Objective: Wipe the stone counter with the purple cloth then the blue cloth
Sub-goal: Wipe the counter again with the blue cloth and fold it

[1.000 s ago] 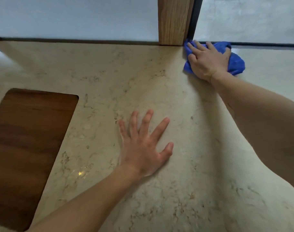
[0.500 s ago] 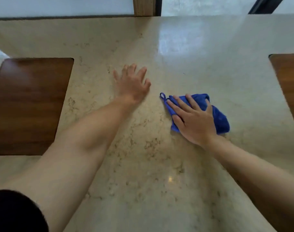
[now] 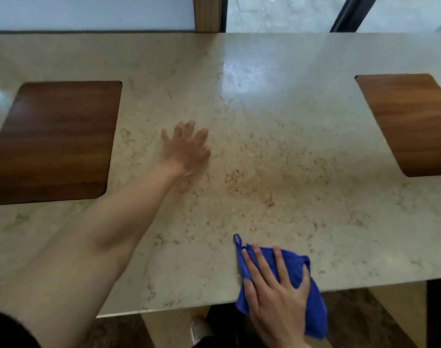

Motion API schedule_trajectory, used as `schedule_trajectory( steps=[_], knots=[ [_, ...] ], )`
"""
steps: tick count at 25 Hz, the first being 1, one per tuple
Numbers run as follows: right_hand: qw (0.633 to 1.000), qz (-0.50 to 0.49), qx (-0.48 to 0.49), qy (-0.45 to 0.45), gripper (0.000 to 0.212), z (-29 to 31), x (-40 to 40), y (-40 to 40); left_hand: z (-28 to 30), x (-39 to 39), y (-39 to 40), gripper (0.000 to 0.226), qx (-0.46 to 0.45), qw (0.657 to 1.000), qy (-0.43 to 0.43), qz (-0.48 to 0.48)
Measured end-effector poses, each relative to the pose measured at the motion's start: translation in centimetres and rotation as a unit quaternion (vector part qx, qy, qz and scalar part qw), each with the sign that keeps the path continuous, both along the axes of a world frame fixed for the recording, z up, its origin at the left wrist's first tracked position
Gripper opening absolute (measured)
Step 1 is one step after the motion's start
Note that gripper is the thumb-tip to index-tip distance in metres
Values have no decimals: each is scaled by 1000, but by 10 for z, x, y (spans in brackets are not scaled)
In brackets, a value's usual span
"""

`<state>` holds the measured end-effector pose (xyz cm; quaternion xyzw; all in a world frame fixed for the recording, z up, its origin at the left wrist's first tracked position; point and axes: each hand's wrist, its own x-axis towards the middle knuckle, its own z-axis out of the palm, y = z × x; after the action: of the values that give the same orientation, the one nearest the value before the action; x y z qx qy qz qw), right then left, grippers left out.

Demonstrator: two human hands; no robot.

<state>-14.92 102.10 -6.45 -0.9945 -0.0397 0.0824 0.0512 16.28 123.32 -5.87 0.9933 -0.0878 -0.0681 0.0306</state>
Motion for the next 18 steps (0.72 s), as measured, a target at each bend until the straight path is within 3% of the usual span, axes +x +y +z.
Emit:
schedule_trajectory(
  steps=[6,12,18],
  knots=[
    [999,-10,24,-30,50,-5,120,49,-5,43,34,57,13,1000,-25,11],
    [996,-56,7,-75,51,-17,272,52,-5,136,71,63,5,999,-16,27],
    [996,-70,10,-56,53,-13,505,33,-18,165,92,68,-32,998,-29,50]
  ],
)
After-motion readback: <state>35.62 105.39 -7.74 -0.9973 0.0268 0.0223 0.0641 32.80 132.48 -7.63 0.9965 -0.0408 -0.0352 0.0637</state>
